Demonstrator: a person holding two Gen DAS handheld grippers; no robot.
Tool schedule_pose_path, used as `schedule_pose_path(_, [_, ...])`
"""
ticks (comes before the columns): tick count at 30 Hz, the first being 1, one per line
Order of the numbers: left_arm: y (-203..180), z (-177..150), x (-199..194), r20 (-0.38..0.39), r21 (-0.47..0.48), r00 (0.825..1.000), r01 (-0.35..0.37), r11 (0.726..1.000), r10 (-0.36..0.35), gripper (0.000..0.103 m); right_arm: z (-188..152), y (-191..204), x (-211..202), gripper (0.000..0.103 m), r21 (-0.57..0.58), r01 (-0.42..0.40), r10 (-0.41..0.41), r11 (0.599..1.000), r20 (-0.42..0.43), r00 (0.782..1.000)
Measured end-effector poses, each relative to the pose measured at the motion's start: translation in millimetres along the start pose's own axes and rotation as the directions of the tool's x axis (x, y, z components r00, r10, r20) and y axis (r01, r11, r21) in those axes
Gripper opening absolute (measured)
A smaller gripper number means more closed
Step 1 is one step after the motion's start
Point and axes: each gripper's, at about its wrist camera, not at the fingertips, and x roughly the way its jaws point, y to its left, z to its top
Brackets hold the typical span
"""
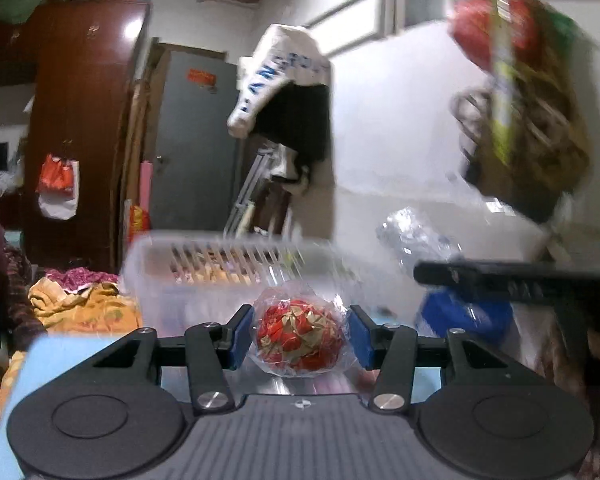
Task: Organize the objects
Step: 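Carry both items over the basket and open both grippers, then grasp a clear round packet with the left gripper while the right grasps the red box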
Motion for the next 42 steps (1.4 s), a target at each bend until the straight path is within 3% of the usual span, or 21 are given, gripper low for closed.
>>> schedule_pose_path(3, [16, 45, 40, -0.008, -0.013, 0.997, -0.073, 0.997, 0.072, 0.054, 36, 2, 41, 0.046, -0.047, 0.025, -0.026, 0.999, -0.003, 1.000])
schedule_pose_path(6, [26, 65, 81, -0.065, 0.019, 0.990, -0.122, 0.992, 0.123, 0.056, 50, 0, 84, 0.047, -0.080, 0.052, -0.057, 0.995, -0.058, 0.997])
schedule_pose_path(8, [32, 63, 97, -0.050, 0.019, 0.990, -0.132, 0.991, 0.133, 0.083, 49, -4, 100, 0.049, -0.067, 0.052, -0.057, 0.996, -0.065, 0.996])
schedule_pose_path(9, [34, 62, 103, -0.060, 0.015, 0.988, -0.139, 0.990, 0.140, 0.087, 47, -4, 107, 0.059, -0.076, 0.057, -0.062, 0.996, -0.071, 0.996])
schedule_pose_path(10, [36, 59, 107, -0.077, 0.005, 0.987, -0.140, 0.990, 0.140, 0.087, 46, -4, 110, 0.077, -0.085, 0.053, -0.060, 0.995, -0.079, 0.995])
schedule_pose_path(11, [37, 57, 107, -0.088, -0.001, 0.987, -0.134, 0.991, 0.133, 0.087, 44, -4, 110, 0.084, -0.089, 0.043, -0.050, 0.995, -0.085, 0.995])
schedule_pose_path(14, [34, 48, 78, -0.052, 0.014, 0.989, -0.138, 0.990, 0.139, 0.087, 37, -14, 83, 0.088, -0.057, 0.017, -0.020, 0.998, -0.053, 0.998])
schedule_pose_path(16, [27, 35, 50, -0.030, 0.039, 0.991, -0.132, 0.990, 0.133, 0.089, 27, -25, 55, 0.103, -0.028, 0.011, -0.011, 1.000, -0.023, 1.000])
schedule_pose_path(18, [22, 12, 27, -0.050, 0.082, 0.993, -0.107, 0.991, 0.111, 0.095, 7, -36, 31, 0.103, -0.001, 0.002, -0.002, 1.000, -0.006, 1.000])
schedule_pose_path(21, [20, -23, 21, -0.135, 0.101, 0.980, -0.133, 0.986, 0.146, 0.096, -26, -48, 31, 0.103, 0.015, 0.022, -0.020, 1.000, -0.102, 0.995])
schedule_pose_path(24, [29, -43, 33, -0.255, 0.040, 0.954, -0.155, 0.987, 0.161, 0.095, -51, -49, 55, 0.103, -0.005, 0.056, -0.055, 0.998, -0.248, 0.967])
schedule_pose_path(26, [30, -51, 40, -0.303, 0.062, 0.938, -0.158, 0.986, 0.169, 0.095, -61, -49, 69, 0.103, -0.015, 0.057, -0.059, 0.998, -0.309, 0.949])
schedule_pose_path(29, [30, -60, 44, -0.326, 0.068, 0.928, -0.166, 0.984, 0.179, 0.095, -71, -49, 85, 0.103, -0.016, 0.049, -0.052, 0.999, -0.365, 0.930])
schedule_pose_path(32, [29, -63, 52, -0.347, 0.061, 0.924, -0.151, 0.987, 0.163, 0.095, -78, -50, 96, 0.102, -0.006, 0.039, -0.039, 0.999, -0.396, 0.918])
schedule_pose_path(34, [26, -66, 57, -0.354, 0.074, 0.917, -0.169, 0.983, 0.185, 0.095, -81, -52, 99, 0.094, -0.010, 0.037, -0.038, 0.999, -0.407, 0.913])
schedule_pose_path(37, [27, -70, 67, -0.388, 0.051, 0.904, -0.172, 0.984, 0.179, 0.095, -81, -51, 97, 0.093, -0.007, 0.031, -0.031, 0.999, -0.392, 0.919])
schedule_pose_path(42, [23, -70, 80, -0.408, 0.077, 0.887, -0.202, 0.976, 0.216, 0.090, -82, -46, 105, 0.086, -0.017, 0.031, -0.035, 0.999, -0.415, 0.909])
